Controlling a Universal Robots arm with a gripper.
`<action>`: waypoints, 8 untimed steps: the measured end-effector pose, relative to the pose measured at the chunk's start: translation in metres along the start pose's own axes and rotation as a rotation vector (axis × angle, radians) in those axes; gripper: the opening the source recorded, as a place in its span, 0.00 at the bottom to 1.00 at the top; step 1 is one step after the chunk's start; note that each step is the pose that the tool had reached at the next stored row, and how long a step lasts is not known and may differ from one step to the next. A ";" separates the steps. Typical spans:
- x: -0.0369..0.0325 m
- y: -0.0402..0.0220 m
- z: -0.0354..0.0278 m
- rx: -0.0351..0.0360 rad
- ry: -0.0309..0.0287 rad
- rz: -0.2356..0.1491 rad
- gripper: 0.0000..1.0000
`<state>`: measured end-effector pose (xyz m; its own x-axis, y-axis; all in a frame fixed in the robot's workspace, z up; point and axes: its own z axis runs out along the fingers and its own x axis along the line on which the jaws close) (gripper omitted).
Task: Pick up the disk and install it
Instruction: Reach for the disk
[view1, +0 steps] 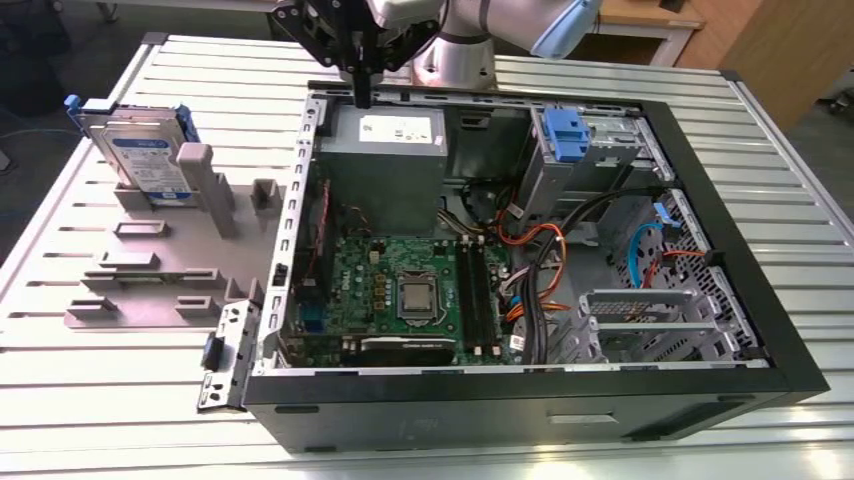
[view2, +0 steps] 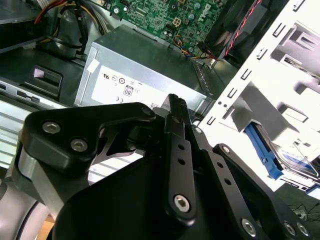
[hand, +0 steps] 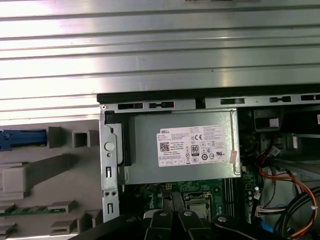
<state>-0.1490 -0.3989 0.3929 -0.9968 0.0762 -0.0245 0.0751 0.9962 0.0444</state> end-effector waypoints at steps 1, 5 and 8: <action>0.0002 0.0000 0.0000 0.0000 0.0000 0.000 0.11; 0.0016 -0.0001 0.0000 0.0000 0.0000 0.000 0.11; 0.0021 -0.0002 0.0000 0.0000 0.0000 0.000 0.11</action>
<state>-0.1511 -0.3989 0.3928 -0.9968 0.0762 -0.0244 0.0751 0.9962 0.0443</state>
